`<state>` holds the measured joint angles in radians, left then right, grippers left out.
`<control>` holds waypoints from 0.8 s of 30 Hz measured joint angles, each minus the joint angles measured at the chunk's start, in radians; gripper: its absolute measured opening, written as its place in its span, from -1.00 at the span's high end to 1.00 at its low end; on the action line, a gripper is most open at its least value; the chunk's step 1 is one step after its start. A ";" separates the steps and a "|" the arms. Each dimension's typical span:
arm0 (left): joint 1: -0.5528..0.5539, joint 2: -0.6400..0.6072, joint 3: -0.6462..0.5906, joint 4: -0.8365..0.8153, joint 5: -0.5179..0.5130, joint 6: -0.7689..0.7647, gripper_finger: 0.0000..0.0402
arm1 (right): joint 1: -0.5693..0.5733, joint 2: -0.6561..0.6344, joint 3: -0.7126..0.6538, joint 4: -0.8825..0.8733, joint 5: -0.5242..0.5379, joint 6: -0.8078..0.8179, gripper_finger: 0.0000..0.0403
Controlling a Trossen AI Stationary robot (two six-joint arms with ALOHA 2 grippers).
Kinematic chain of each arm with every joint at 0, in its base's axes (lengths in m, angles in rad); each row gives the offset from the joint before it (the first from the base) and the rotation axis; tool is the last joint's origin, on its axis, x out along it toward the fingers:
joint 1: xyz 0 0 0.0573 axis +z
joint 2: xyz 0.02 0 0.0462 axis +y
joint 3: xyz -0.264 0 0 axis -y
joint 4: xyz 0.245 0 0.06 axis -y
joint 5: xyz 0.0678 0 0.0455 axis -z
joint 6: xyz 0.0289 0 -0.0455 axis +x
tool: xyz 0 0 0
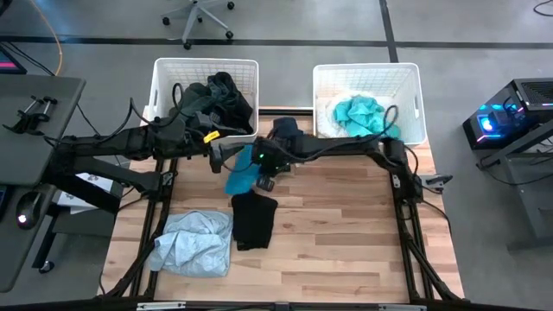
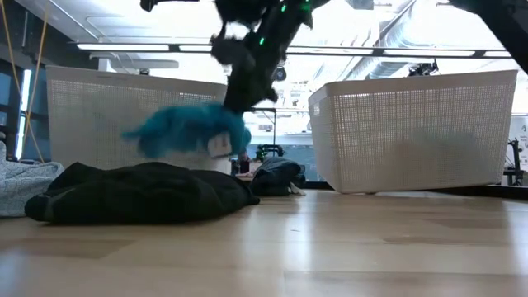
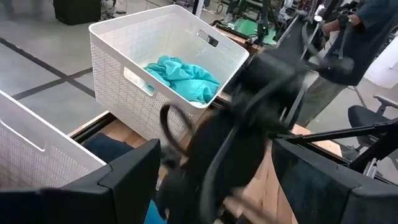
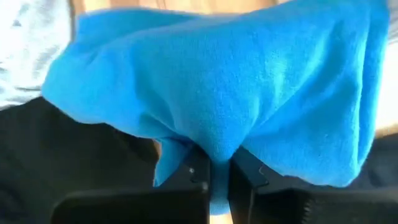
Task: Sort clothes
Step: Put the light blue underwear into the right white laundry organizer
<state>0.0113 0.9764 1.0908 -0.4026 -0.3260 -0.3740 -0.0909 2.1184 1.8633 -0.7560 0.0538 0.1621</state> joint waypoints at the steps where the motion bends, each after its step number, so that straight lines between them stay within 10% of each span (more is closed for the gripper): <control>1: 0.000 0.000 0.000 0.006 0.000 -0.001 -0.46 | 0.000 -0.025 0.000 -0.005 0.000 -0.008 0.96; 10: 0.002 -0.011 0.003 0.083 -0.002 -0.017 -0.46 | -0.002 -0.315 0.000 -0.246 0.031 -0.057 0.98; 24: 0.002 -0.010 0.002 0.137 -0.041 -0.018 -0.46 | -0.203 -0.739 0.003 -0.709 0.392 0.182 0.98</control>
<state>0.0128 0.9668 1.0927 -0.2653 -0.3671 -0.3916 -0.2941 1.3796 1.8661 -1.4652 0.4456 0.3445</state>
